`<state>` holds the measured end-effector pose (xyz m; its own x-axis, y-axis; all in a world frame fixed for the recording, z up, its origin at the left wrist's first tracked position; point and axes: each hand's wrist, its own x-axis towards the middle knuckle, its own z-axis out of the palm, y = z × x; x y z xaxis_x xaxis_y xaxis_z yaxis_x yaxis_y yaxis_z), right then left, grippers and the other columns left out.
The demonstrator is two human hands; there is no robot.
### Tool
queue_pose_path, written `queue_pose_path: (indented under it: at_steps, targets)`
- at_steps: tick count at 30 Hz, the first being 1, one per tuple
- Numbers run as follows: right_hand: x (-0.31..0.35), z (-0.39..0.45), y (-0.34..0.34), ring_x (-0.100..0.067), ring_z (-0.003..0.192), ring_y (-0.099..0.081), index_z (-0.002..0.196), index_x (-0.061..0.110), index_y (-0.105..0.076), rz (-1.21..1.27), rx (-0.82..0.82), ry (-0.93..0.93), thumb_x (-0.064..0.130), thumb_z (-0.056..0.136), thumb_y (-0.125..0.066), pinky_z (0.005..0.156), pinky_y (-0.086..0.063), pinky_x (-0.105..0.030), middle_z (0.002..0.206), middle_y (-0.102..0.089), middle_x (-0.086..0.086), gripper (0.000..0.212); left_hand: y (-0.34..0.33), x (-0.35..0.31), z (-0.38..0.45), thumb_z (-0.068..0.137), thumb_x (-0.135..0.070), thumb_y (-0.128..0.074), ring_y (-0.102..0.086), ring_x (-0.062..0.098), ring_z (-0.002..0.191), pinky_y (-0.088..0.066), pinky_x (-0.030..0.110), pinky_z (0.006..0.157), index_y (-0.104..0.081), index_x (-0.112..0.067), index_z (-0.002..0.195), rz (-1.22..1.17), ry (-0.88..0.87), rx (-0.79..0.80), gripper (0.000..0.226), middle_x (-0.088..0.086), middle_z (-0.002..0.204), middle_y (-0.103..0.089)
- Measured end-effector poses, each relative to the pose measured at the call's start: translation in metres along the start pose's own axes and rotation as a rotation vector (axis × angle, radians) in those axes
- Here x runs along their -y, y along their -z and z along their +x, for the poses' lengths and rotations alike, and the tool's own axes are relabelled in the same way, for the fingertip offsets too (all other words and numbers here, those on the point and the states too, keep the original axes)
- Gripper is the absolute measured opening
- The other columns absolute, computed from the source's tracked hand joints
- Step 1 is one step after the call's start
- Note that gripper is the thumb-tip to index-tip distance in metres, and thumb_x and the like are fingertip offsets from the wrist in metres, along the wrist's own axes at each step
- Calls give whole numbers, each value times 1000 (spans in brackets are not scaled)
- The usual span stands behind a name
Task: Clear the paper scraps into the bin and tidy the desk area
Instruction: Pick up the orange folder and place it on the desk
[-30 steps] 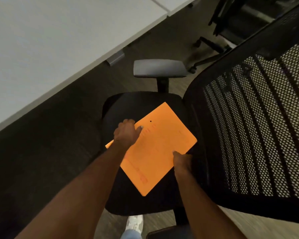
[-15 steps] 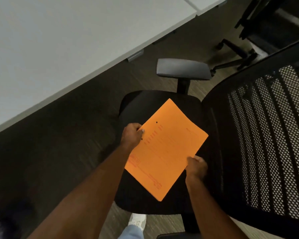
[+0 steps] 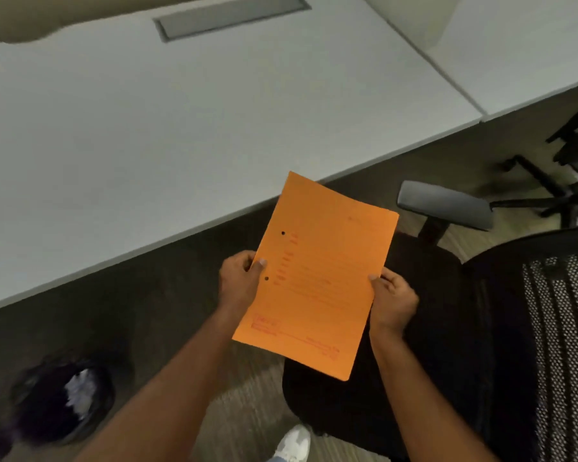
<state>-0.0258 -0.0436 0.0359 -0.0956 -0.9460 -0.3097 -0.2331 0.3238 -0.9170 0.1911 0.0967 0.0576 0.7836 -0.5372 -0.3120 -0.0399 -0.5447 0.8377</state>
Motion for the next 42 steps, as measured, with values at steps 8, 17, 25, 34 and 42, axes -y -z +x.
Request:
queue_pose_path:
  at_steps: [8, 17, 25, 34, 42]
  targets:
    - [81, -68, -70, -10, 78, -76, 108, 20, -74, 12, 237, 237, 18, 88, -70, 63, -62, -30, 88, -78, 6, 20, 132, -13, -24, 90, -23, -69, -75, 18, 75, -61, 52, 76, -73, -27, 81, -113, 70, -113, 11, -2, 79, -77]
    - [159, -171, -135, -11, 83, -75, 106, 27, -75, -37, 425, 375, 23, 89, -70, 71, -64, -42, 92, -77, 10, 18, 269, -17, -67, 91, -21, -68, -74, 22, 78, -61, 53, 78, -71, -15, 86, -144, 68, -232, 9, 5, 83, -75]
    - [245, -243, -196, -5, 83, -73, 110, 27, -74, -35, 424, 497, 22, 91, -69, 76, -64, -41, 92, -75, 15, 21, 376, -58, -56, 93, -22, -67, -74, 19, 79, -61, 49, 82, -72, -12, 93, -186, 6, -321, 11, 3, 88, -76]
    - [320, -286, -249, -18, 90, -71, 132, 18, -64, -176, 510, 675, 20, 93, -67, 83, -59, -34, 100, -75, -4, 39, 464, -90, -13, 94, -25, -66, -73, 25, 83, -60, 51, 85, -72, -16, 95, -274, -65, -381, 11, 5, 94, -75]
    - [345, -296, -308, -17, 87, -67, 126, 14, -68, -233, 416, 729, 22, 94, -66, 81, -55, -33, 110, -73, -5, 33, 501, -97, 36, 94, -27, -66, -73, 28, 83, -60, 48, 85, -74, -9, 99, -272, -70, -390, 21, 8, 96, -76]
